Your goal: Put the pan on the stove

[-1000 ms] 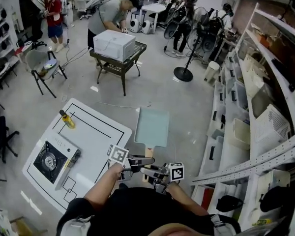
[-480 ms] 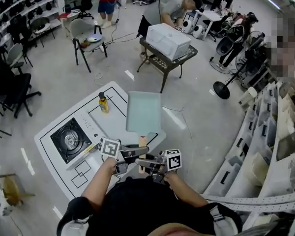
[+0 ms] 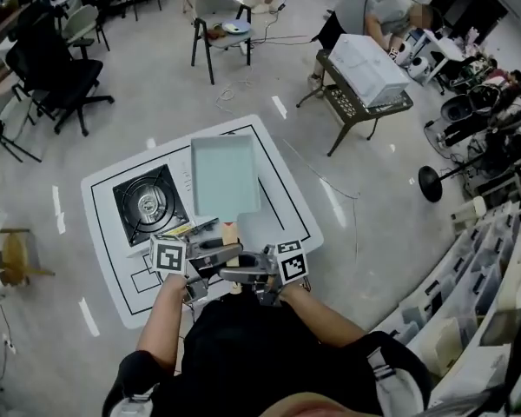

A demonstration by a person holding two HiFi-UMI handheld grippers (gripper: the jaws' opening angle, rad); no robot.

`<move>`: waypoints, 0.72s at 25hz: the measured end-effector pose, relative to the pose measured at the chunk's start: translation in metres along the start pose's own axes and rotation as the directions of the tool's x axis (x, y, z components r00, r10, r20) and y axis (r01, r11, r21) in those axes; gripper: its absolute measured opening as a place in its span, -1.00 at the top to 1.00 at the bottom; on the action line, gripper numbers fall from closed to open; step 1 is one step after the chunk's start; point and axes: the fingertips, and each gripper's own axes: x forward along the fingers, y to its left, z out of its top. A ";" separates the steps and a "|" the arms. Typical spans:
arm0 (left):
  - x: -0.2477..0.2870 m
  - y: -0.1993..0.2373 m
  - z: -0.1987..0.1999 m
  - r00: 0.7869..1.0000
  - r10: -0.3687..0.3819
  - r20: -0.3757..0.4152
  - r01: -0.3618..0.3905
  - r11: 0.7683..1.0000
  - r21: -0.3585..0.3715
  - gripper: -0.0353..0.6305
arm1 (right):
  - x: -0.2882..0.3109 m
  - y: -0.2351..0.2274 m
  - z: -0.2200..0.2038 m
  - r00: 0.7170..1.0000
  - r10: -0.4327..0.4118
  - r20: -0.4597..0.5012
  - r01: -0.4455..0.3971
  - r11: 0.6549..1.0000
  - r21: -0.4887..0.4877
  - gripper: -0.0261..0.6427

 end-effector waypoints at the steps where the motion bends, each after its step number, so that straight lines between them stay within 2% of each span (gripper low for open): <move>1: -0.008 0.001 0.004 1.000 0.013 0.028 -0.013 1.000 0.001 0.30 | 0.007 -0.002 0.000 0.999 0.015 -0.028 -0.015 1.000 0.007 0.39; 6: -0.043 0.009 0.020 0.987 0.089 0.136 -0.090 0.996 0.005 0.30 | 0.036 -0.013 -0.001 0.984 0.076 -0.164 -0.072 0.997 0.031 0.39; 10: -0.057 0.021 0.025 0.969 0.132 0.210 -0.135 0.991 0.000 0.30 | 0.042 -0.019 -0.001 0.966 0.122 -0.230 -0.113 0.992 0.051 0.39; 15: -0.095 0.039 0.023 0.948 0.172 0.266 -0.175 0.984 -0.014 0.30 | 0.071 -0.044 -0.017 0.948 0.140 -0.285 -0.123 0.989 0.076 0.39; 18: -0.122 0.056 0.015 0.943 0.187 0.274 -0.190 0.982 -0.017 0.30 | 0.091 -0.062 -0.033 0.939 0.144 -0.311 -0.118 0.988 0.102 0.39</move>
